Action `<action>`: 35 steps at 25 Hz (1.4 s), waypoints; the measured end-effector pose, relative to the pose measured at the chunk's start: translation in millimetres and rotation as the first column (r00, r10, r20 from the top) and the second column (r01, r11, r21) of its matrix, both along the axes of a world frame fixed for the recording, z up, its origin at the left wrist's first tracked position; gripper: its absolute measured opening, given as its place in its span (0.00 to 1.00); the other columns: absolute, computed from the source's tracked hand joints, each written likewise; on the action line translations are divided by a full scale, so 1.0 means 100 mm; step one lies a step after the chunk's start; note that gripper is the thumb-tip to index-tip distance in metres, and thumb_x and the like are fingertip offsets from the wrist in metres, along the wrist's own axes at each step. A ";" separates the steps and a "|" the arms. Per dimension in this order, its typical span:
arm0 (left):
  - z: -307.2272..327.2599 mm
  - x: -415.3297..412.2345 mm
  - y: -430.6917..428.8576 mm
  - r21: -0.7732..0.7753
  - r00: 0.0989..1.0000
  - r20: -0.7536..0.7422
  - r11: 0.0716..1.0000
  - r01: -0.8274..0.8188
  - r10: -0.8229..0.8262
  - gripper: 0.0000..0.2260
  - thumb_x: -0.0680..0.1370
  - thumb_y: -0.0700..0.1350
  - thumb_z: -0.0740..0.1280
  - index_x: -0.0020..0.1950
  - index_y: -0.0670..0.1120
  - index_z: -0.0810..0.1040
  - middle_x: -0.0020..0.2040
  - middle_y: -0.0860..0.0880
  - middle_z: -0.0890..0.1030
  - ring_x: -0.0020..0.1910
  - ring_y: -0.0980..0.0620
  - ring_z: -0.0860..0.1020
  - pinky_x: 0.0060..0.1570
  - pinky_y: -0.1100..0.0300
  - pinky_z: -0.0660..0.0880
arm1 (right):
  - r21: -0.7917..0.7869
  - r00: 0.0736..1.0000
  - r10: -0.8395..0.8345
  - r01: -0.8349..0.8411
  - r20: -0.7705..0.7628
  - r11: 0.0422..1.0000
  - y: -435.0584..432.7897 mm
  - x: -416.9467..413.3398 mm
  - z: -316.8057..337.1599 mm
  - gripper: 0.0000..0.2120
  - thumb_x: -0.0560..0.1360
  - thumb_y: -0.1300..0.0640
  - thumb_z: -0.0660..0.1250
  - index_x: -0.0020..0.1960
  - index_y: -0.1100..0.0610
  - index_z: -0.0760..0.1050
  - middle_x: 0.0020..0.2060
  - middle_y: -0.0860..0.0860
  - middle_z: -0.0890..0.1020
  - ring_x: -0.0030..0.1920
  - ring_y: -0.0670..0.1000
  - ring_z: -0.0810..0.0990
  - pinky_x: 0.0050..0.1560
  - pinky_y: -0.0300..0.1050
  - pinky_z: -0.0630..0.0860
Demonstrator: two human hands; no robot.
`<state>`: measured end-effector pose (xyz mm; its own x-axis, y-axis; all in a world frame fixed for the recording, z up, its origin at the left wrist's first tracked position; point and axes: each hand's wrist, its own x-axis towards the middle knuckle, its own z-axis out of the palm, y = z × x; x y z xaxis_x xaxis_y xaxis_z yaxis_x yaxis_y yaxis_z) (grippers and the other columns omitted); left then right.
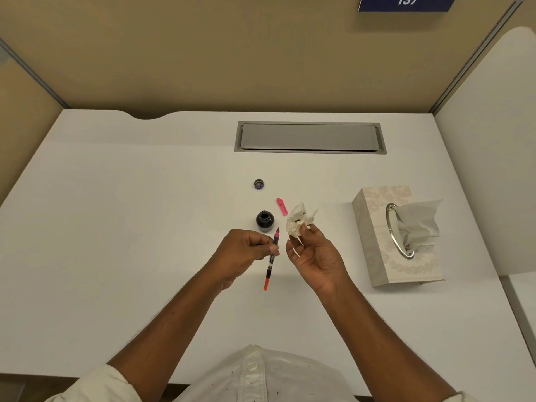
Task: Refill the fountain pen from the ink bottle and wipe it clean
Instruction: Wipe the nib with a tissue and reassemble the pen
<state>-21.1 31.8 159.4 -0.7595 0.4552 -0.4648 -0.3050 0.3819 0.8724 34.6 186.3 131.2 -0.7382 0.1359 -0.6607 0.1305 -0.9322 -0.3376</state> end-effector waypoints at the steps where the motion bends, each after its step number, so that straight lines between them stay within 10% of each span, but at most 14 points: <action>1: 0.00 0.01 -0.02 0.020 1.000 0.002 1.000 -0.004 0.004 0.04 0.71 0.41 0.71 0.42 0.48 0.85 0.42 0.49 0.86 0.45 0.52 0.82 0.48 0.61 0.77 | 0.010 1.000 -0.007 0.007 -0.011 1.000 0.00 0.01 0.00 0.10 0.76 0.65 0.65 0.55 0.58 0.75 0.50 0.54 0.80 0.48 0.50 0.78 0.51 0.45 0.75; 18: 0.02 0.31 0.16 0.407 0.994 -0.036 0.910 -0.078 0.101 0.09 0.72 0.38 0.70 0.50 0.47 0.84 0.50 0.50 0.85 0.55 0.54 0.80 0.50 0.69 0.74 | 0.260 0.986 0.161 -0.165 0.037 0.951 -0.10 0.20 0.24 0.03 0.72 0.60 0.72 0.44 0.59 0.83 0.42 0.54 0.86 0.35 0.49 0.82 0.37 0.40 0.76; 35: -0.22 0.42 0.22 0.288 0.942 0.058 0.898 -0.334 0.331 0.08 0.72 0.36 0.70 0.40 0.48 0.85 0.42 0.48 0.86 0.46 0.52 0.83 0.51 0.61 0.75 | 0.352 0.952 0.262 -0.303 0.160 0.886 -0.08 0.21 0.04 0.05 0.74 0.64 0.69 0.48 0.64 0.79 0.45 0.60 0.84 0.45 0.59 0.84 0.43 0.46 0.81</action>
<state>21.4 53.7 137.2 -0.8872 0.2922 -0.3571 -0.3769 -0.0122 0.9262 56.0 178.3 134.8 -0.7112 0.1800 -0.6795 0.4232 -0.6622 -0.6184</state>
